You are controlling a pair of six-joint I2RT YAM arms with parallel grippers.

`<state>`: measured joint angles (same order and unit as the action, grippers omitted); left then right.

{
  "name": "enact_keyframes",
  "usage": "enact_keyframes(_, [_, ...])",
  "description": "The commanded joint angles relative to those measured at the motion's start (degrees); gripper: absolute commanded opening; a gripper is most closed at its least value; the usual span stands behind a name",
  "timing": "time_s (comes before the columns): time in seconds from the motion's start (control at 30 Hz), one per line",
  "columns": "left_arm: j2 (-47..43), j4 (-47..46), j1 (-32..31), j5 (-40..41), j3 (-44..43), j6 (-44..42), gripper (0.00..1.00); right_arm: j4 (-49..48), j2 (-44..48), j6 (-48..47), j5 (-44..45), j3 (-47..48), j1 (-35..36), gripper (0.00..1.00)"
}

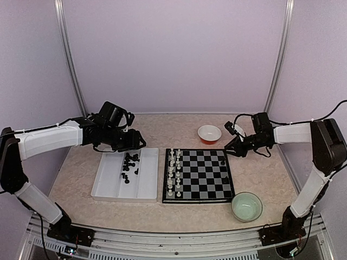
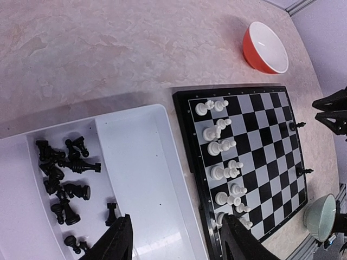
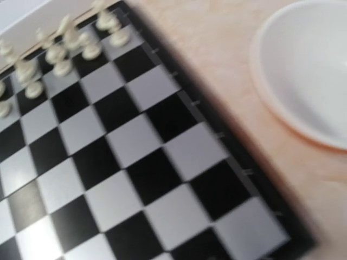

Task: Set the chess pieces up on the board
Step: Place the bishop on c8.

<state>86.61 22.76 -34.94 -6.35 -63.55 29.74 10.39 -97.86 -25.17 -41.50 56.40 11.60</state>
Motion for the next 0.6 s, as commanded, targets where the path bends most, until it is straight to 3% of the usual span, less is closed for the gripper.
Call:
enact_keyframes(0.0, [-2.0,1.3,-0.3,4.4,1.1,-2.3,0.56,2.3,2.2,0.2,1.9,2.0,-2.7,0.27])
enact_keyframes(0.23, [-1.0,8.0,0.2,14.8,2.6,-2.7,0.51,5.3,10.1,-2.1,6.3,-0.2,-3.1,0.24])
enact_keyframes(0.57, [3.7,13.7,-1.8,13.4,5.3,4.9,0.47,6.2,19.2,-1.0,6.2,-5.2,-3.0,0.24])
